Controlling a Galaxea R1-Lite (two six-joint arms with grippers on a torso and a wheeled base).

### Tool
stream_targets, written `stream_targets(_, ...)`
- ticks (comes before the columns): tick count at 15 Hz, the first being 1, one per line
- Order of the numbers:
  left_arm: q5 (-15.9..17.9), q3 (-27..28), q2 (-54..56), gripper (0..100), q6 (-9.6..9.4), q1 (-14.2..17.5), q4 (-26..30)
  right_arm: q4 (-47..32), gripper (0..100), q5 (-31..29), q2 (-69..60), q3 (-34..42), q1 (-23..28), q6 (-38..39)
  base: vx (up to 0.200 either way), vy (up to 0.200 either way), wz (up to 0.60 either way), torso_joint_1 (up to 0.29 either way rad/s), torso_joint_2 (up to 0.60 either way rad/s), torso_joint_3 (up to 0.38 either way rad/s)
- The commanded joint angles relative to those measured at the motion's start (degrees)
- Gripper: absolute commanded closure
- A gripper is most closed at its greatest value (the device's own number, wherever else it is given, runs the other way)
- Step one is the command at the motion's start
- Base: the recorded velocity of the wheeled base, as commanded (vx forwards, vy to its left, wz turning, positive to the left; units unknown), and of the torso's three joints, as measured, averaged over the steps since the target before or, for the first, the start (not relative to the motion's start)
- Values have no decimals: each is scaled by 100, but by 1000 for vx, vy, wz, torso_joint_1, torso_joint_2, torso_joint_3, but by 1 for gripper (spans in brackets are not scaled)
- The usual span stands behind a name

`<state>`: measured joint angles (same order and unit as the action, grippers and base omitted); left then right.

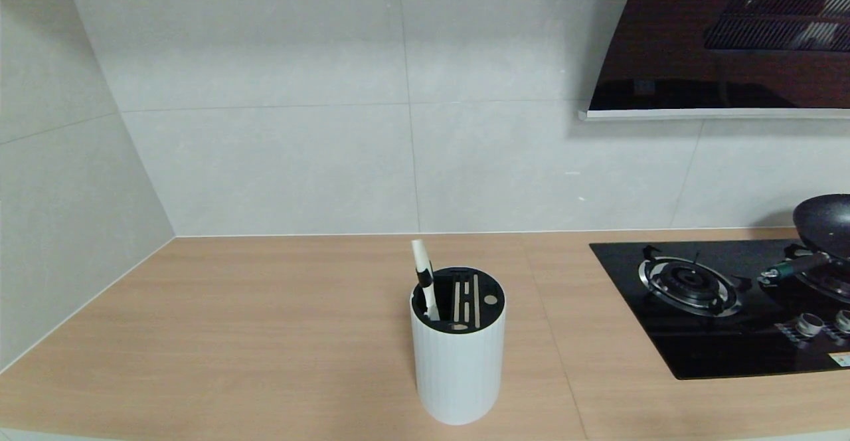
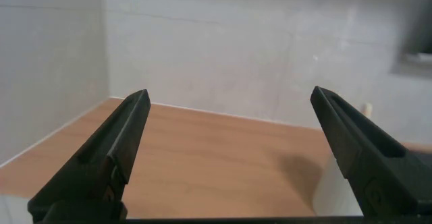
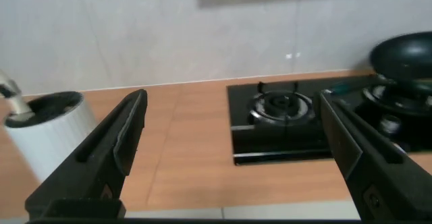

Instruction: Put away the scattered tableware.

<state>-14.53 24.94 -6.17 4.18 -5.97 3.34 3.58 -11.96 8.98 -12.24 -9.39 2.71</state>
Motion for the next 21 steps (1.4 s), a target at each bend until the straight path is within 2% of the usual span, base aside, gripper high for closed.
stream_targets(1,82,-156,415,0,-58,483,61,63,0,-35,-336,160,183,11,0,0,0,0,0,0)
stream_targets(2,240,-385,617,0,-242,571,105,107,0,-35,-336,240,420,28,0,0,0,0,0,0)
stream_targets(3,144,-481,617,0,-251,571,79,116,0,-8,-406,310,587,11,0,0,0,0,0,0)
stream_targets(4,-190,-622,617,0,-119,571,9,63,0,326,-784,477,965,-104,0,0,0,0,0,0)
stream_targets(6,-217,-982,617,0,-84,571,0,178,0,422,-819,872,974,-209,0,0,0,0,0,0)
stream_targets(7,-217,-1396,617,0,-93,571,-62,301,0,361,-863,1189,974,-227,0,0,0,0,0,0)
stream_targets(9,-164,-2310,617,0,-137,571,-527,28,0,352,-890,1224,965,-288,0,0,0,0,0,0)
stream_targets(10,-23,-2494,617,0,-172,571,-642,-60,0,405,-890,1224,965,-341,0,0,0,0,0,0)
stream_targets(13,521,-2494,617,0,-119,571,-536,-86,0,422,-890,1224,965,-402,0,0,0,0,0,0)
stream_targets(14,926,-2494,617,0,-146,571,-527,-86,0,422,-890,1224,965,-402,0,0,0,0,0,0)
stream_targets(15,1189,-2494,617,0,-260,571,-501,-86,0,422,-890,1224,965,-402,0,0,0,0,0,0)
stream_targets(16,1444,-2494,617,0,-550,571,-316,-121,0,546,-890,1224,956,-394,0,0,0,0,0,0)
stream_targets(18,1523,-2494,617,0,-664,571,-290,-244,0,1275,-881,1224,956,-482,0,0,0,0,0,0)
stream_targets(20,1532,-2494,617,0,-673,571,-290,-350,0,1275,-881,1224,956,-490,0,0,0,0,0,0)
stream_targets(21,1523,-2494,617,0,-594,571,-290,-358,0,1275,-890,1224,956,-464,0,0,0,0,0,0)
